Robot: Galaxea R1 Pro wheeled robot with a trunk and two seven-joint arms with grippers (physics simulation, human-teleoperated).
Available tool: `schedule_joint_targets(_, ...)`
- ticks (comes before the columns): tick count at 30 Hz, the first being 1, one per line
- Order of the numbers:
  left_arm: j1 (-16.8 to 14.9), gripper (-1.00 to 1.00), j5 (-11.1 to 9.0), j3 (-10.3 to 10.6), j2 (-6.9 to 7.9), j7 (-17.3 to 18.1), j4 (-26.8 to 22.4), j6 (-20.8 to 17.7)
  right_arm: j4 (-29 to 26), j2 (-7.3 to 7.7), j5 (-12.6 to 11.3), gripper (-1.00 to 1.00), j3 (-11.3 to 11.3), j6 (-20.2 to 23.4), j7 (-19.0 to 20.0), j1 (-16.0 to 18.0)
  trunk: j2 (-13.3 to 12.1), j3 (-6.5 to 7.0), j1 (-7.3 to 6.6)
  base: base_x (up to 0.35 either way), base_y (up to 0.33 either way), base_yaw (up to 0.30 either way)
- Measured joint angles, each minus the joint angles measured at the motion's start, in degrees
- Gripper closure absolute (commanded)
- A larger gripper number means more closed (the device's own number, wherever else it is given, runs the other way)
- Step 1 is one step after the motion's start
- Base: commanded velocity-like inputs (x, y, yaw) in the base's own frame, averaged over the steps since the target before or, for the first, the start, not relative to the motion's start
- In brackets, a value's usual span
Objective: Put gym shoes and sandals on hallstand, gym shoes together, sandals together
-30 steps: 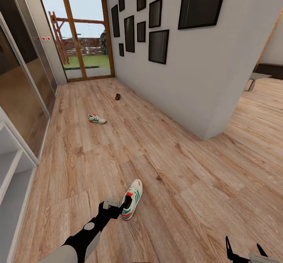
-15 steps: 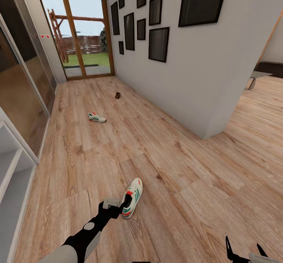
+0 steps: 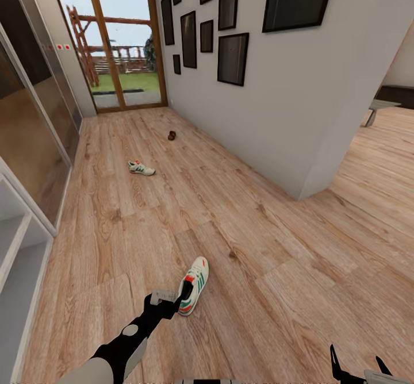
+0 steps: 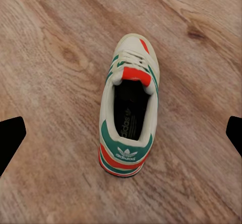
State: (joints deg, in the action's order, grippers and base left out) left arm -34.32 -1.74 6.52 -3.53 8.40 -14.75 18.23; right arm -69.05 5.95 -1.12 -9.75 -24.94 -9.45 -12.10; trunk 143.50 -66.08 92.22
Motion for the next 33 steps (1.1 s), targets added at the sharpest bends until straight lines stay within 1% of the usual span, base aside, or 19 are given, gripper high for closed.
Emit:
schedule_joint_targets(15, 0.00, -1.00, -0.07, 0.06, 0.04, 0.17, 0.00, 0.02, -0.07, 0.00, -0.12, -1.00, -0.06, 0.00, -0.08, 0.00, 0.00, -0.48, 0.00, 0.000, 0.000, 0.000)
schedule_joint_targets(25, 0.00, -1.00, -0.10, 0.29, 0.23, 1.93, 0.00, 0.31, -0.08, 0.00, -0.07, -1.00, -0.07, -0.01, -0.11, 0.00, 0.00, -0.54, 0.00, 0.000, 0.000, 0.000)
schedule_joint_targets(28, 0.00, -1.00, -0.12, 0.31, 0.31, 2.57, 0.01, 0.93, -0.08, 0.00, -0.06, -1.00, -0.07, -0.01, -0.11, 0.00, 0.00, -0.55, 0.00, 0.000, 0.000, 0.000)
schedule_joint_targets(33, 0.03, -1.00, -0.14, 0.40, 0.26, 3.28, 0.03, 3.03, -0.08, -0.07, -0.08, -1.00, -0.07, -0.01, -0.17, 0.00, 0.00, -0.55, 0.00, 0.000, 0.000, 0.000)
